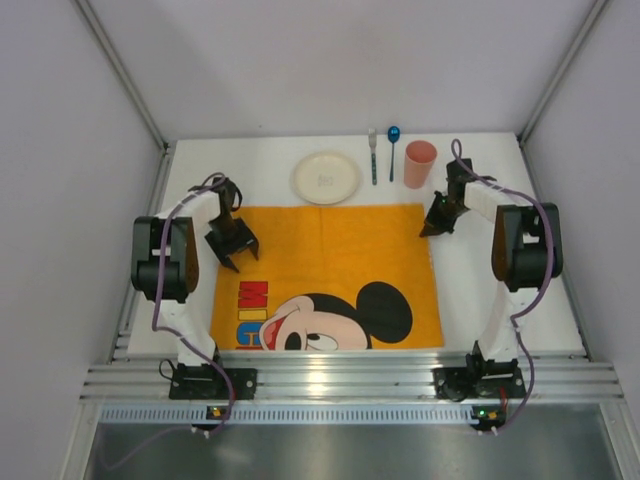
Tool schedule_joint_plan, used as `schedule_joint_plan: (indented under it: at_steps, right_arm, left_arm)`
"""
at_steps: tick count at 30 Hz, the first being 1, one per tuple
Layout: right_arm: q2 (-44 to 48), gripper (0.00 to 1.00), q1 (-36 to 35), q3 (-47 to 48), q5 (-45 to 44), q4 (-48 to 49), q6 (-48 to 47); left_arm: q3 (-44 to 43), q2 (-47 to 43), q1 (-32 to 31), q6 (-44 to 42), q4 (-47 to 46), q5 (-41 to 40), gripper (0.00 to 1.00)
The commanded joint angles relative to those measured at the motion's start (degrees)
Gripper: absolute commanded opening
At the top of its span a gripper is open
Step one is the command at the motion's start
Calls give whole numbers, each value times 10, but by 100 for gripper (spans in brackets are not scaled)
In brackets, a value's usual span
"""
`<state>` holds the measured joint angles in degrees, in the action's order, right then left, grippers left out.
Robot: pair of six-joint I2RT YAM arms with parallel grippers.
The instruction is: Set the dinner table for one person
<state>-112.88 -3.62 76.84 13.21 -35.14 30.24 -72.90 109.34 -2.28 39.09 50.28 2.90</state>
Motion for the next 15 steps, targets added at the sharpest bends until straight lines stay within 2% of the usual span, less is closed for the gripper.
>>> schedule_joint_plan:
  at_steps: [1, 4, 7, 9, 12, 13, 15]
  right_arm:
    - [-9, 0, 6, 23, -35, -29, -15]
    - [-5, 0, 6, 31, -33, -32, -19]
    - [17, 0, 5, 42, -6, -32, -18]
    - [55, 0, 6, 45, 8, -32, -9]
    - [119, 0, 5, 52, 36, -34, -1]
    - [134, 2, 5, 56, 51, -37, -1]
    - [173, 6, 2, 60, 61, -51, -5]
  left_arm:
    - [-25, 48, -4, 2, -33, -24, 65]
    - [-52, 55, -7, 9, -17, -24, 64]
    - [-88, 17, -24, 21, -5, -24, 64]
    - [-119, -9, -31, 21, -10, -14, 72]
    - [-173, -35, -33, 20, -17, 4, 77]
    - [-196, -33, -33, 25, -4, 0, 98]
    - [-274, -12, -37, 42, 58, -21, 98]
